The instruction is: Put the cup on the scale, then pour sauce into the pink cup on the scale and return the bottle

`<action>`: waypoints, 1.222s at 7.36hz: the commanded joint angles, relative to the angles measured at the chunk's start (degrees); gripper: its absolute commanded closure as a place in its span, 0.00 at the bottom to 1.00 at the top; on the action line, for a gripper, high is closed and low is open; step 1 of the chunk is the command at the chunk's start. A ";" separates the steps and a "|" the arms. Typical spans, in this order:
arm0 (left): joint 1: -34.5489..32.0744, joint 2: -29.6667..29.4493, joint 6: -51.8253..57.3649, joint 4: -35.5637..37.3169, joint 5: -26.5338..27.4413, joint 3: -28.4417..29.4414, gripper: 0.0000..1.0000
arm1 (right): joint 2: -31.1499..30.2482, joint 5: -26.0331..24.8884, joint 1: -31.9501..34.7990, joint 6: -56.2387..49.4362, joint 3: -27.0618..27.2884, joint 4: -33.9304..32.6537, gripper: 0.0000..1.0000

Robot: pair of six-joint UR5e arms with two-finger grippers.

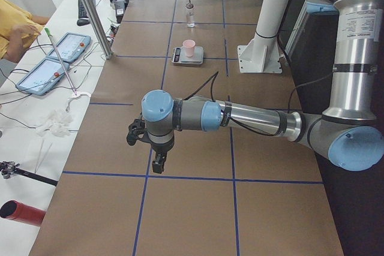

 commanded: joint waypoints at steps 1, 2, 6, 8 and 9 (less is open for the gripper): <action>0.01 0.41 -0.08 0.01 -0.04 0.06 0.00 | -0.02 0.09 0.00 0.03 0.15 0.02 0.00; 0.01 0.32 -0.17 0.01 0.22 0.41 0.00 | -0.10 0.18 0.00 0.03 0.15 -0.06 0.00; 2.10 0.14 -0.43 0.19 -0.04 2.87 0.00 | -0.19 0.18 0.00 -0.05 0.15 -0.06 0.00; 2.29 -0.03 -0.52 0.54 -0.03 2.43 0.00 | -0.19 0.18 0.00 -0.05 0.15 -0.06 0.00; 2.29 -0.21 -1.57 0.63 -0.04 2.35 0.00 | -0.19 0.18 0.00 -0.05 0.15 -0.06 0.00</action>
